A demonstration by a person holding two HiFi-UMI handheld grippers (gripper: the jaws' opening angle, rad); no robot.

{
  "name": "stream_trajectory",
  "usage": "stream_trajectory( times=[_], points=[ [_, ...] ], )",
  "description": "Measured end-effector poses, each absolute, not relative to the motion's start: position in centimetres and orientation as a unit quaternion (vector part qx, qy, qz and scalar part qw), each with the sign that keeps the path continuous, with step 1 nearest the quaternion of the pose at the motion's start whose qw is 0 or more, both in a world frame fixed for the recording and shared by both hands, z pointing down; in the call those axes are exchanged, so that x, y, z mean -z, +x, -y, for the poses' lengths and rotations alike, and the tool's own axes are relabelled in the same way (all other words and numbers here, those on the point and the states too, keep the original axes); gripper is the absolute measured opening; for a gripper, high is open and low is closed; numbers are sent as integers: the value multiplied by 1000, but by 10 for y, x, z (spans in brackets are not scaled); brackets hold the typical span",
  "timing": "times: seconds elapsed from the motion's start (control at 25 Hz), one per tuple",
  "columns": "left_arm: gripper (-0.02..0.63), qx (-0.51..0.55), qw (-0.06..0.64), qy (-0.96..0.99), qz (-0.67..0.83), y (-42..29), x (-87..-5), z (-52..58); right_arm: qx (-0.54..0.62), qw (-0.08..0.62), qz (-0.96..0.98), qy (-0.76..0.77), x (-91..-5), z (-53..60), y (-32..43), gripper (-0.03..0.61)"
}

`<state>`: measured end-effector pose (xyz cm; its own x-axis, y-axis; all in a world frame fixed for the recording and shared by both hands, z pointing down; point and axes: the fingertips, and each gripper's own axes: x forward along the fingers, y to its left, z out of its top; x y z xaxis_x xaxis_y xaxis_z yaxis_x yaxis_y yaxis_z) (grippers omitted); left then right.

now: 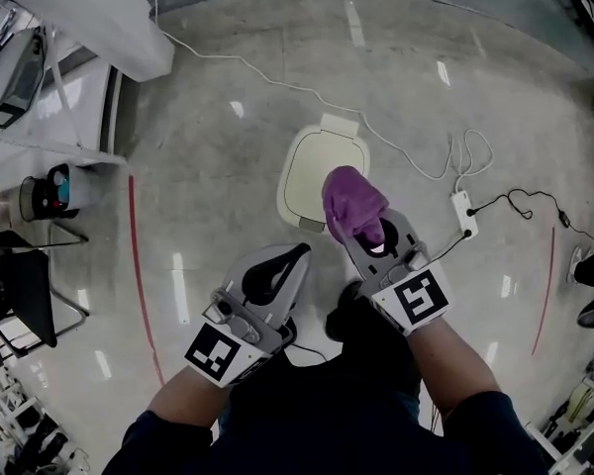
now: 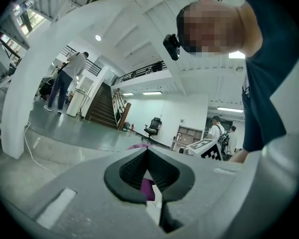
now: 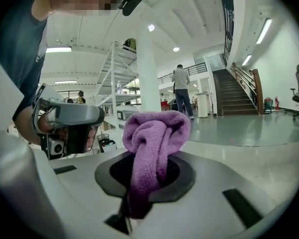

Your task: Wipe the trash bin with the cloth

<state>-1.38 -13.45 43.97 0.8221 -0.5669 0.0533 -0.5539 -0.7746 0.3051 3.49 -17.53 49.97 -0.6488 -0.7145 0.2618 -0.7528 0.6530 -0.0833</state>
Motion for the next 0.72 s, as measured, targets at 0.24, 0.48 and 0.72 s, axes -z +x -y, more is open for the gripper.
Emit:
stream_trajectory(
  times=[0.24,0.48,0.72],
  points=[
    [-2,20,146,942,303,-16,-515,161,-81,117,905,402,-575,196,38,67],
    [-2,18,131,944,302,-14,-584,183,-62,120,906,401,-637,220,46,67],
    [-2,19,118,946,300,-14,-623,194,-45,134,909,391,-677,240,48,67]
  ],
)
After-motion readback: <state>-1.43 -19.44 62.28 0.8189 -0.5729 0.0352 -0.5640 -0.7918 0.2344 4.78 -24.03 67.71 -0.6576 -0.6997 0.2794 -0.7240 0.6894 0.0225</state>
